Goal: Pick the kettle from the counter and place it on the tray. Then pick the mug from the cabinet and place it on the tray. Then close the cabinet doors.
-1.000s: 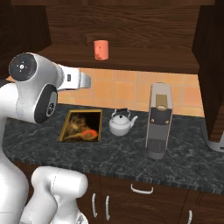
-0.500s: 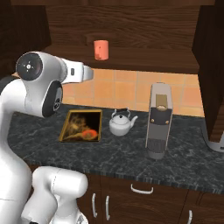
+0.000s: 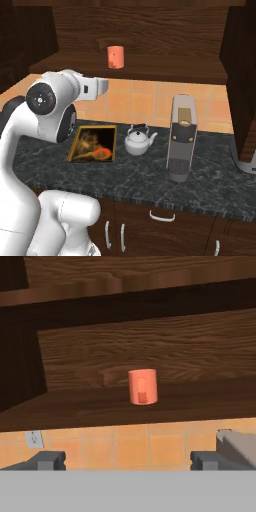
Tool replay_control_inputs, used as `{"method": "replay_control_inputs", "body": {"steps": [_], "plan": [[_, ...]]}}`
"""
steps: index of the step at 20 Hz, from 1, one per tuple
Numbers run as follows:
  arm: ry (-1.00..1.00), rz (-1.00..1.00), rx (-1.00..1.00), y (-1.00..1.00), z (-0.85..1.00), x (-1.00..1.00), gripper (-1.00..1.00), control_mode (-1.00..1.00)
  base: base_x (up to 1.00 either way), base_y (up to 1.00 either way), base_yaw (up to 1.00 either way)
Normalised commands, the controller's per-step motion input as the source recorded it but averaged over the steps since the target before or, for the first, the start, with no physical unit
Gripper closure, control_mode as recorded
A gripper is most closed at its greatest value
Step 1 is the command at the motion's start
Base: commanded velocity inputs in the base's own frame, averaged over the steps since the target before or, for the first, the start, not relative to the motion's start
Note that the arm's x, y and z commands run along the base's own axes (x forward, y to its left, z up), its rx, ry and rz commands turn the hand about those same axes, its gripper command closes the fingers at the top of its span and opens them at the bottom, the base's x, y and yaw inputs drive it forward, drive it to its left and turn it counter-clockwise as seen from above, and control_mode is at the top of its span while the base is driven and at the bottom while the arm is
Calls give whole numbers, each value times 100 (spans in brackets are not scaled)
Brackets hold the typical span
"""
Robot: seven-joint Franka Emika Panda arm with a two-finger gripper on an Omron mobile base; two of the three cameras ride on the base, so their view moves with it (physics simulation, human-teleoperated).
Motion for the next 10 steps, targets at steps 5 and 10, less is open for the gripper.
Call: {"method": "replay_control_inputs", "body": {"steps": [5, 10], "plan": [[-2, -3, -1, 2, 0, 26, -100, -100, 0, 0, 0], [0, -5, 0, -14, 3, 50, -100, -100, 0, 0, 0]]}}
